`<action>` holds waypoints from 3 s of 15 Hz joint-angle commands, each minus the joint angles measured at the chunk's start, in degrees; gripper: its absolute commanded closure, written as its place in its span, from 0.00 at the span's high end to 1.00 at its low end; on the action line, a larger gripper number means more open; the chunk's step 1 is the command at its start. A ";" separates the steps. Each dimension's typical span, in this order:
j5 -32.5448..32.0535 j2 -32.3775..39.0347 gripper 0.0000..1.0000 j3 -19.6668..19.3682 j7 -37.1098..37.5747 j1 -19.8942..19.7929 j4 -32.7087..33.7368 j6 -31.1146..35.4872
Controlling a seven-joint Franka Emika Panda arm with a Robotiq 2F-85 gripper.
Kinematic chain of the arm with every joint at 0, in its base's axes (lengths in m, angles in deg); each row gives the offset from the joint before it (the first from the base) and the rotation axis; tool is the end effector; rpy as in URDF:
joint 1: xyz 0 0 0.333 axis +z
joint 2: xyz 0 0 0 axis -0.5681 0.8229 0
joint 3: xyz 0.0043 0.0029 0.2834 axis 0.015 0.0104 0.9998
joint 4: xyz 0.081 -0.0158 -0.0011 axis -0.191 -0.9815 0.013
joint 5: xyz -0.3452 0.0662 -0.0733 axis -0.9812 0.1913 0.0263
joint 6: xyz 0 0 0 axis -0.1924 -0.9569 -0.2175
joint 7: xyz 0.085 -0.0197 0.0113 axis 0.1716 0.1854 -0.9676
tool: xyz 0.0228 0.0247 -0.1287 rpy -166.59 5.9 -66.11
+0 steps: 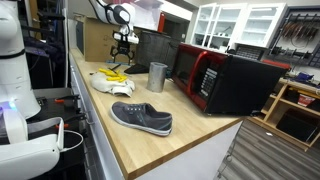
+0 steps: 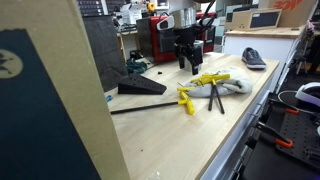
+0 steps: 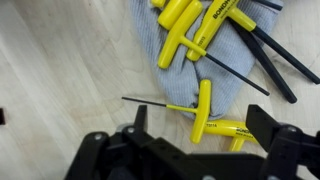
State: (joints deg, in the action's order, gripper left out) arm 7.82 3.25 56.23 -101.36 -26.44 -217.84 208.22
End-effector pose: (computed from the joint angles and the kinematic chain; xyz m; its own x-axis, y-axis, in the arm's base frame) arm 0.4659 0.1532 0.2917 0.3533 0.9293 -0.1077 0.9330 -0.3585 -0.0321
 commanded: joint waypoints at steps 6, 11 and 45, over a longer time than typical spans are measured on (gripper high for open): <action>2.30 4.06 1.00 1.51 -2.11 0.84 0.34 -0.97; 5.76 4.45 0.66 1.80 -1.24 0.72 0.24 -3.77; -4.33 3.98 0.00 2.07 16.66 2.11 -4.01 13.89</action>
State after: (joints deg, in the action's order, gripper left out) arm 4.55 9.53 58.14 -86.78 -24.25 -219.54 220.52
